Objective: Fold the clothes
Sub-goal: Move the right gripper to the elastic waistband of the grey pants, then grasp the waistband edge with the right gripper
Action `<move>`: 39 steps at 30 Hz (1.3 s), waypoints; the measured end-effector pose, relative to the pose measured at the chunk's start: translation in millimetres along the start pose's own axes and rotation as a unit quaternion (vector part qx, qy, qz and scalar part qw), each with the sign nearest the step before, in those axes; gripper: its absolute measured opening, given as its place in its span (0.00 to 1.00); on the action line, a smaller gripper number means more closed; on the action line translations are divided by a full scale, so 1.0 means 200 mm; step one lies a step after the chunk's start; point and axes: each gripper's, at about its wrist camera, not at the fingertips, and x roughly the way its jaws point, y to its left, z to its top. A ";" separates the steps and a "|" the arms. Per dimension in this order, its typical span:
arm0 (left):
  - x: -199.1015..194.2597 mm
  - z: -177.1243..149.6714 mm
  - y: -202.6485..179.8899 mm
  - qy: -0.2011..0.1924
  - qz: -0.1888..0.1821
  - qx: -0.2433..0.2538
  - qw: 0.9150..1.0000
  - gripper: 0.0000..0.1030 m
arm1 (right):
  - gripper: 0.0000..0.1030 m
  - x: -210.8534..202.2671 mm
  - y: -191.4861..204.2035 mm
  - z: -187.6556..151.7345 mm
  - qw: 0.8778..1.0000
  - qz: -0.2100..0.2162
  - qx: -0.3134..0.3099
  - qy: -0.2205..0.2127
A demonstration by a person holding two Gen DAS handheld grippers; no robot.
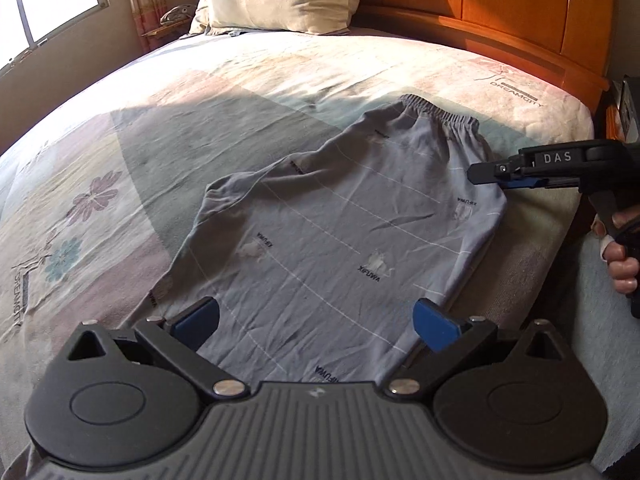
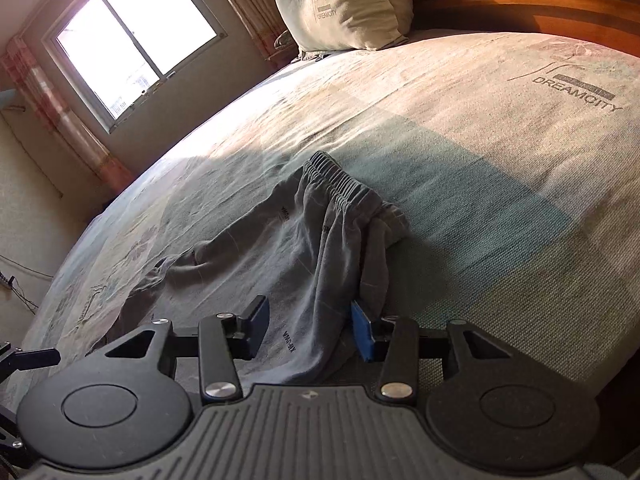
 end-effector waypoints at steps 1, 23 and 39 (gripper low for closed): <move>0.04 -0.01 0.00 0.002 -0.013 -0.009 1.000 0.99 | 0.48 0.00 -0.02 0.00 1.000 0.007 0.005 0.002; 0.18 -0.11 0.12 -0.016 -0.100 -0.116 0.988 0.99 | 0.50 -0.01 -0.12 -0.02 0.988 0.085 0.122 0.049; 0.02 -0.20 0.04 0.004 -0.097 -0.085 0.992 0.99 | 0.04 0.05 -0.02 0.13 0.999 0.017 0.013 0.029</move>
